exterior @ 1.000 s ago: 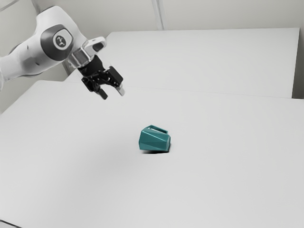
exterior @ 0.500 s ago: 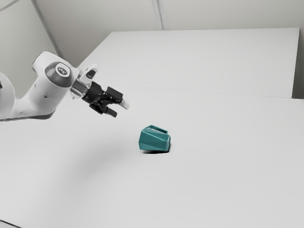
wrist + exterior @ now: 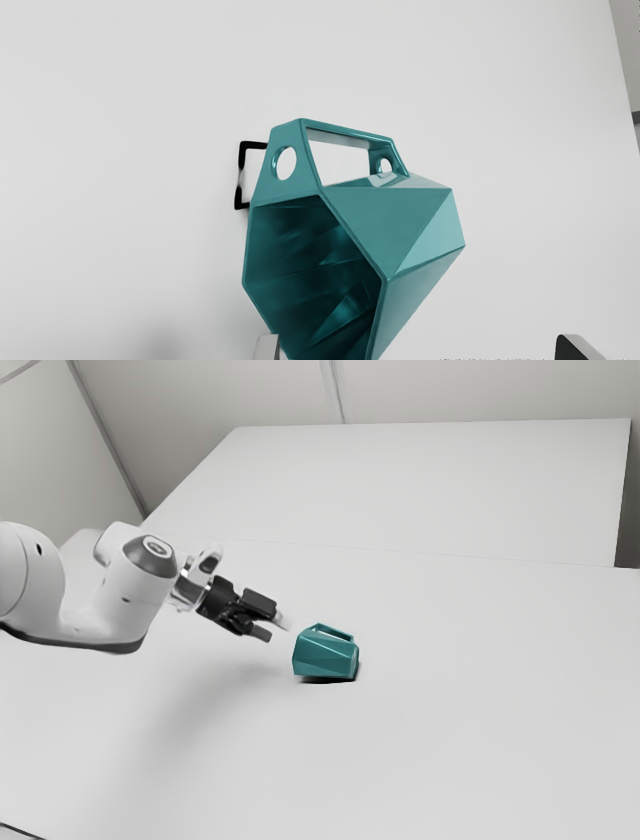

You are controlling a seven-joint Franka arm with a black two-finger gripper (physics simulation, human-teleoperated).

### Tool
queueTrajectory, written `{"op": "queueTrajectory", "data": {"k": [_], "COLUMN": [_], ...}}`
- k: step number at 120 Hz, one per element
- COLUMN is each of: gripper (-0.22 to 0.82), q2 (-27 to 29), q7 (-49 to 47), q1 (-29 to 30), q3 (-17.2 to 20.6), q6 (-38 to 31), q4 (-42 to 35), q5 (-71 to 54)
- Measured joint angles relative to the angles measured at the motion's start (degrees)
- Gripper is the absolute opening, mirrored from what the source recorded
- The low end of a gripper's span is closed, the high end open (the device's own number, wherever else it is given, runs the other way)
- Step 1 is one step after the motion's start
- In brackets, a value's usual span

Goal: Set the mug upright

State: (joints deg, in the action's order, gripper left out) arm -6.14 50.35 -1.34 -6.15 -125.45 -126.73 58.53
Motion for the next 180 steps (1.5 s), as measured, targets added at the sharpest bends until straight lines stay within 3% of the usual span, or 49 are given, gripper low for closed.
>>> {"op": "queueTrajectory", "data": {"k": [75,121,180], "gripper": [0.6,0.6,0.59], "q2": [-2.9,-3.8,-4.1], "q7": [13.5,18.0,11.2], "q1": [-0.2,-0.2,-0.1], "q3": [0.4,2.4,2.9], "q6": [2.3,2.1,3.5], "q4": [-1.0,-0.7,0.5], "q5": [8.5,9.8,9.4]}}
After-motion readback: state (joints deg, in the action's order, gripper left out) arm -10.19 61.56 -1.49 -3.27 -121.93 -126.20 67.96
